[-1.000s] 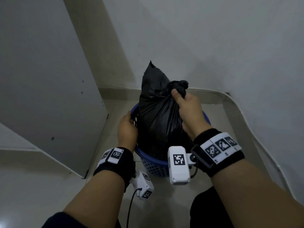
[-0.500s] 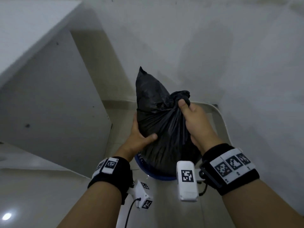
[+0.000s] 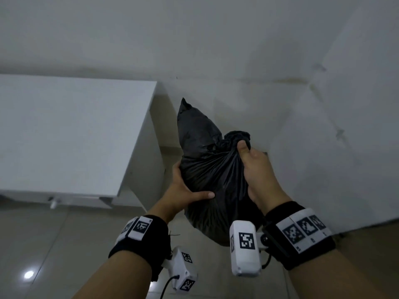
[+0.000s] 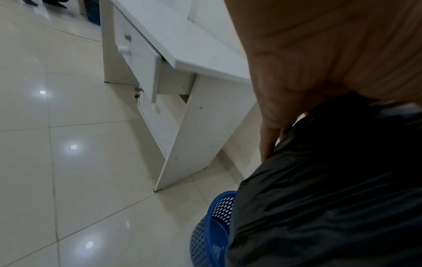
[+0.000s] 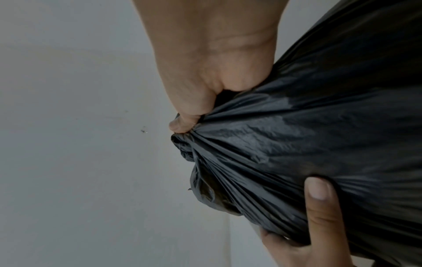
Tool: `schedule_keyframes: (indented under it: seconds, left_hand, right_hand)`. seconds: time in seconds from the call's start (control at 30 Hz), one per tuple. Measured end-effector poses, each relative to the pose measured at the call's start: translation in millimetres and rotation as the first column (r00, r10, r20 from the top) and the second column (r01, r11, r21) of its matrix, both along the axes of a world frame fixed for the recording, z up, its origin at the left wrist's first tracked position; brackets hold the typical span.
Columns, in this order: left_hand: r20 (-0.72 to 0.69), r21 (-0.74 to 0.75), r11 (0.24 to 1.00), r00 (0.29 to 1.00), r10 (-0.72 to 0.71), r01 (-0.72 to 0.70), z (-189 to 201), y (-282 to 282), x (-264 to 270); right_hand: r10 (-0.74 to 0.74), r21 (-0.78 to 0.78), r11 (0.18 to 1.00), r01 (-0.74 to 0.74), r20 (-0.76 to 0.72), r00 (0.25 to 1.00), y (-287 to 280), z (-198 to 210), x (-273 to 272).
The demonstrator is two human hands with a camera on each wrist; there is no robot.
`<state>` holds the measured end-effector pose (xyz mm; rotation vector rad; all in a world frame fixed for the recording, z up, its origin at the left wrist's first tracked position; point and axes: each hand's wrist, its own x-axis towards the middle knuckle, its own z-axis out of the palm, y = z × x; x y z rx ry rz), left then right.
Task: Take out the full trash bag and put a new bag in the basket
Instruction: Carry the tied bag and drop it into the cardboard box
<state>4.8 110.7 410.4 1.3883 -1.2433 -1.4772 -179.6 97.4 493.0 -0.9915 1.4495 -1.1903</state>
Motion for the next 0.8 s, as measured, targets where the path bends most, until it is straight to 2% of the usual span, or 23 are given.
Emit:
schedule_keyframes:
  seconds: [0.2,0.43,0.53,0.63,0.8]
  left_hand:
    - [-0.026,-0.035,0.994,0.995,0.100,-0.101,50.8,94.3,27.5]
    - [-0.088,-0.046,0.962,0.960,0.265,-0.270,79.1,194.9,69.9]
    - [-0.095,-0.070,0.941,0.942,0.323,-0.330,89.7,227.0,105.1]
    - [-0.106,-0.116,0.918,0.923,0.369,-0.380,98.3,252.1,146.8]
    - [-0.092,-0.201,0.890,0.912,0.399,-0.410,108.5,286.5,234.7]
  right_hand:
    - [0.071,-0.059,0.996,-0.068,0.052,0.996,82.1,52.1,24.3]
    - [0.197,-0.055,0.979,-0.194,0.068,0.978,155.8,84.7,77.1]
    - [0.262,-0.072,0.963,-0.261,0.012,0.965,173.9,91.2,113.1]
    - [0.335,-0.112,0.937,-0.331,0.019,0.942,187.8,94.4,158.4]
    - [0.419,-0.302,0.871,-0.388,0.041,0.907,210.3,100.9,248.8]
